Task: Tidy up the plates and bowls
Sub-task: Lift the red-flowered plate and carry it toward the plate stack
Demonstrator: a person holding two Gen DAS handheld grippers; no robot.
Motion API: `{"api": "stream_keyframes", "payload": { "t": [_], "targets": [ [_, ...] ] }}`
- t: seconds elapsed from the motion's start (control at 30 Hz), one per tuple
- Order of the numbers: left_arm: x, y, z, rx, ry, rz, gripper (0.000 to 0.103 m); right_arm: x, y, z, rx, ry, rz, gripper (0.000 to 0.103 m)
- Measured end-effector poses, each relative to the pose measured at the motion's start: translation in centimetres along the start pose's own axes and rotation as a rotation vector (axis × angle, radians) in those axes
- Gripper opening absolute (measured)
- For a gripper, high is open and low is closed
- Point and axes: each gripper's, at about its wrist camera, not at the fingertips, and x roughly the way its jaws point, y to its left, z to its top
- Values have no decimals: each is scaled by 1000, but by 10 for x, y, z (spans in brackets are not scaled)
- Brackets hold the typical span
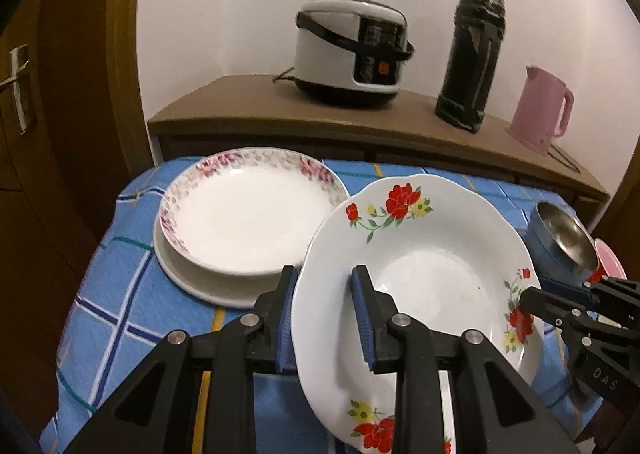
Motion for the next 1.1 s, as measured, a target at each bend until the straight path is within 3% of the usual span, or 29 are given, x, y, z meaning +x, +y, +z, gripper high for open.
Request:
{"api": "stream_keyframes", "payload": {
  "t": [0.47,1.1],
  "targets": [
    [-3,27,33,-40,-106,42,30,14,17,35,9,-67,28,19],
    [17,64,67,-91,-244,87,30,32,40,100,-11,-178,-2,19]
  ]
}}
